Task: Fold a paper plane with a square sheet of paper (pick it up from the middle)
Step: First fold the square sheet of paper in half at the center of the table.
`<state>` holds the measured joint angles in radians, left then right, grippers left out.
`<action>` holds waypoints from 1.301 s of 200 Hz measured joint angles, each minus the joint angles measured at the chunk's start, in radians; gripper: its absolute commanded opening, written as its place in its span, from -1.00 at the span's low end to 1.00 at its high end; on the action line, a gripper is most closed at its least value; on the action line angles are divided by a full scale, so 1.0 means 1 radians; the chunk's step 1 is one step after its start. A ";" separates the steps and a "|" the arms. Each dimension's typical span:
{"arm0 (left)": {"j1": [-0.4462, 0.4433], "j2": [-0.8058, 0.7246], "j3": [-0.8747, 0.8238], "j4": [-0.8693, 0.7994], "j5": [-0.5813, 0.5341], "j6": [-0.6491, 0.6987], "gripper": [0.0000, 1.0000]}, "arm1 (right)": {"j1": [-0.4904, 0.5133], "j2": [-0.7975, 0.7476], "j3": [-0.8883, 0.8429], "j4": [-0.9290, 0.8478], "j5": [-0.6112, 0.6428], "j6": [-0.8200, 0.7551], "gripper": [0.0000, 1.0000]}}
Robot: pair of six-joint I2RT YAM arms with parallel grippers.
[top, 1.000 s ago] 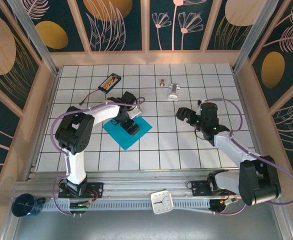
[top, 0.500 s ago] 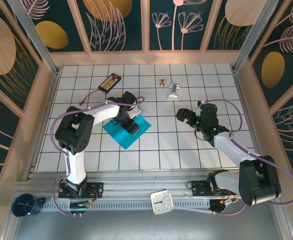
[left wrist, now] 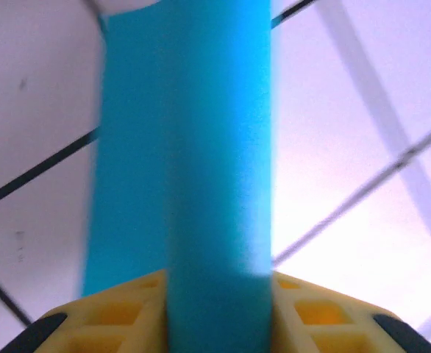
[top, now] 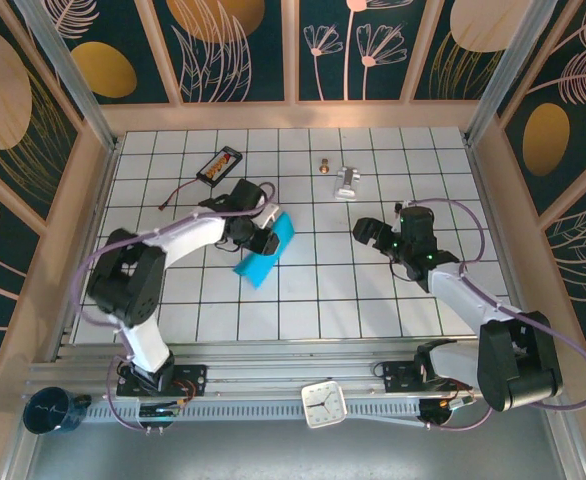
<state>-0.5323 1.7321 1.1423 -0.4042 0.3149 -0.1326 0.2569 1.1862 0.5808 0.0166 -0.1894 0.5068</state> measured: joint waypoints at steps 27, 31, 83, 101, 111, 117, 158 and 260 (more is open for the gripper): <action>0.001 -0.233 -0.219 0.409 0.217 -0.325 -0.34 | 0.000 -0.033 0.059 -0.061 -0.023 -0.023 0.97; 0.002 -0.252 -0.251 0.477 0.241 -0.377 -0.34 | 0.000 -0.043 0.068 -0.069 -0.032 -0.029 0.97; -0.021 -0.156 -0.521 1.035 0.309 -0.897 -0.39 | 0.076 -0.101 0.095 -0.089 -0.139 -0.035 0.89; -0.040 -0.122 -0.559 1.086 0.284 -0.969 -0.39 | 0.124 -0.091 0.074 -0.074 -0.157 -0.019 0.80; -0.053 -0.109 -0.566 1.096 0.270 -0.987 -0.39 | 0.150 -0.068 0.064 -0.066 -0.161 -0.010 0.75; -0.061 -0.103 -0.565 1.096 0.259 -0.994 -0.39 | 0.164 -0.049 0.061 -0.064 -0.162 -0.003 0.72; -0.090 -0.082 -0.565 1.031 0.174 -0.982 -0.39 | 0.250 0.100 0.061 -0.010 -0.161 0.046 0.61; -0.115 -0.039 -0.548 0.853 0.006 -0.907 -0.29 | 0.275 0.237 0.073 0.084 -0.154 0.050 0.58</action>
<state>-0.6476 1.6932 0.5941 0.4488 0.3206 -1.0397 0.5320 1.4235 0.6540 0.1009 -0.3431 0.5571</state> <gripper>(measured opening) 0.333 0.789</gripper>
